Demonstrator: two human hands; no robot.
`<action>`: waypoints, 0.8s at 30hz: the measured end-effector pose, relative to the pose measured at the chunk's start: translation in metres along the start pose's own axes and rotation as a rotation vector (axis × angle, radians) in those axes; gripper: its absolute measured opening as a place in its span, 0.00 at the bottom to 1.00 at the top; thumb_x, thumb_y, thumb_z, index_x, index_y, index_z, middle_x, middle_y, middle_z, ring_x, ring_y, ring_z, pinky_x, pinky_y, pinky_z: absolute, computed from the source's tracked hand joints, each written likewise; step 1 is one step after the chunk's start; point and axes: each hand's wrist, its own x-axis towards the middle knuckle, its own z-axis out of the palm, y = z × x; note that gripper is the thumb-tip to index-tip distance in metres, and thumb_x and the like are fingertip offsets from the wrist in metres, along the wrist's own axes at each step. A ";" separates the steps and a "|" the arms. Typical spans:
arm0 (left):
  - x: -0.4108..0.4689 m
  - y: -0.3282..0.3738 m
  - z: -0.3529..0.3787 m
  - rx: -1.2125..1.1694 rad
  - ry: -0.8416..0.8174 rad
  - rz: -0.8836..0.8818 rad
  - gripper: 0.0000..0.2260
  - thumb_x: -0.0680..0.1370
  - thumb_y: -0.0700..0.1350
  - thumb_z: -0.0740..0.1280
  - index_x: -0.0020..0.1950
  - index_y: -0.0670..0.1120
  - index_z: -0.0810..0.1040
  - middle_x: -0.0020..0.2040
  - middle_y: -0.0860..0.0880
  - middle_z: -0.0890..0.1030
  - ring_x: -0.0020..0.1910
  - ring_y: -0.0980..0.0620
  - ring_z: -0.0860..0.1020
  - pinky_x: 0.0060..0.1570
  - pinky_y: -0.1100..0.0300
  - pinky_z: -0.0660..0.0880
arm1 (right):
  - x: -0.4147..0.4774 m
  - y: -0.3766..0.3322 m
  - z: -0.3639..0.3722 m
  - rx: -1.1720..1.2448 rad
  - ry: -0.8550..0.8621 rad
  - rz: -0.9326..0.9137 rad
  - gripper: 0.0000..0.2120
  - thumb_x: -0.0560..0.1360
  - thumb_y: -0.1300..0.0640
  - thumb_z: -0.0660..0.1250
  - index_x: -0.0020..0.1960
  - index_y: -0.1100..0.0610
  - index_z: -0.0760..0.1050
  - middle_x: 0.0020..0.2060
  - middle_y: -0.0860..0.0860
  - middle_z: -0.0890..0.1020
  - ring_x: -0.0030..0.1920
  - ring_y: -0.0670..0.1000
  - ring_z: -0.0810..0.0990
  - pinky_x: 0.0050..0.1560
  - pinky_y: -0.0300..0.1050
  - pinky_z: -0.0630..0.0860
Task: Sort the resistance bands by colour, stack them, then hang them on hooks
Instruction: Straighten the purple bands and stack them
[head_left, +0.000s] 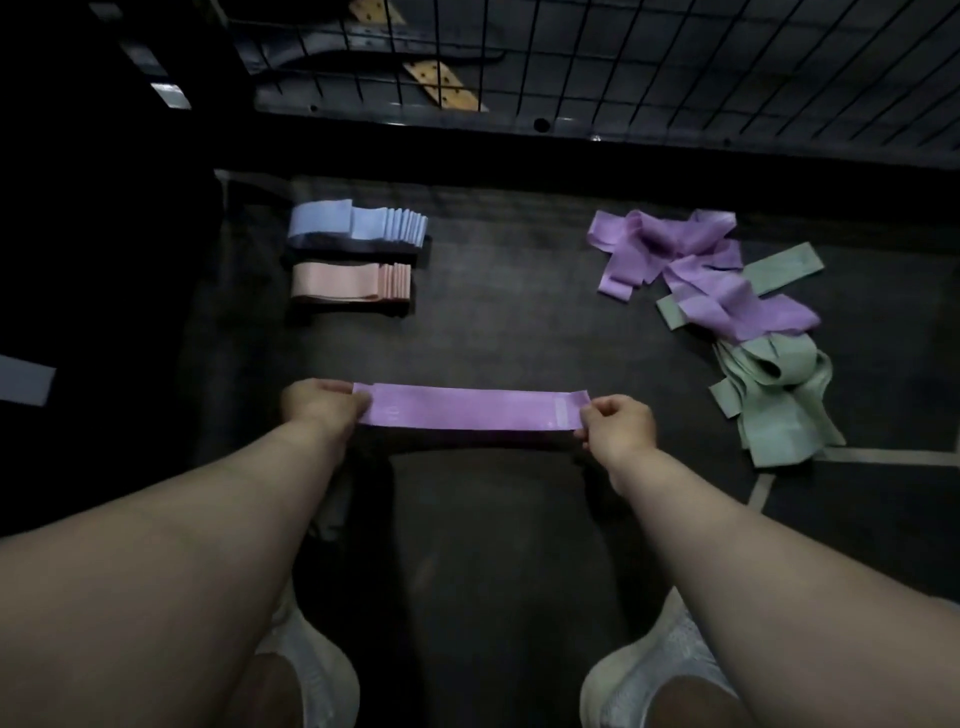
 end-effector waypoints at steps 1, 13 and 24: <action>0.003 -0.001 0.003 -0.005 0.011 0.005 0.07 0.73 0.34 0.74 0.50 0.41 0.81 0.47 0.38 0.82 0.44 0.44 0.80 0.54 0.48 0.80 | 0.005 0.002 0.003 0.000 0.002 -0.005 0.04 0.80 0.59 0.66 0.48 0.58 0.78 0.34 0.54 0.81 0.31 0.51 0.78 0.43 0.54 0.82; 0.026 -0.017 0.029 0.069 0.088 -0.029 0.08 0.73 0.38 0.75 0.40 0.45 0.77 0.43 0.44 0.81 0.43 0.46 0.79 0.48 0.55 0.78 | 0.040 0.022 0.020 -0.148 0.115 -0.056 0.03 0.76 0.59 0.70 0.48 0.57 0.79 0.44 0.53 0.81 0.45 0.52 0.79 0.49 0.40 0.72; 0.034 -0.015 0.038 0.068 0.084 0.022 0.09 0.72 0.37 0.76 0.38 0.46 0.77 0.42 0.44 0.82 0.42 0.46 0.80 0.49 0.53 0.80 | 0.054 0.024 0.021 -0.127 0.155 -0.051 0.02 0.76 0.60 0.69 0.49 0.57 0.78 0.45 0.52 0.80 0.46 0.52 0.77 0.48 0.40 0.70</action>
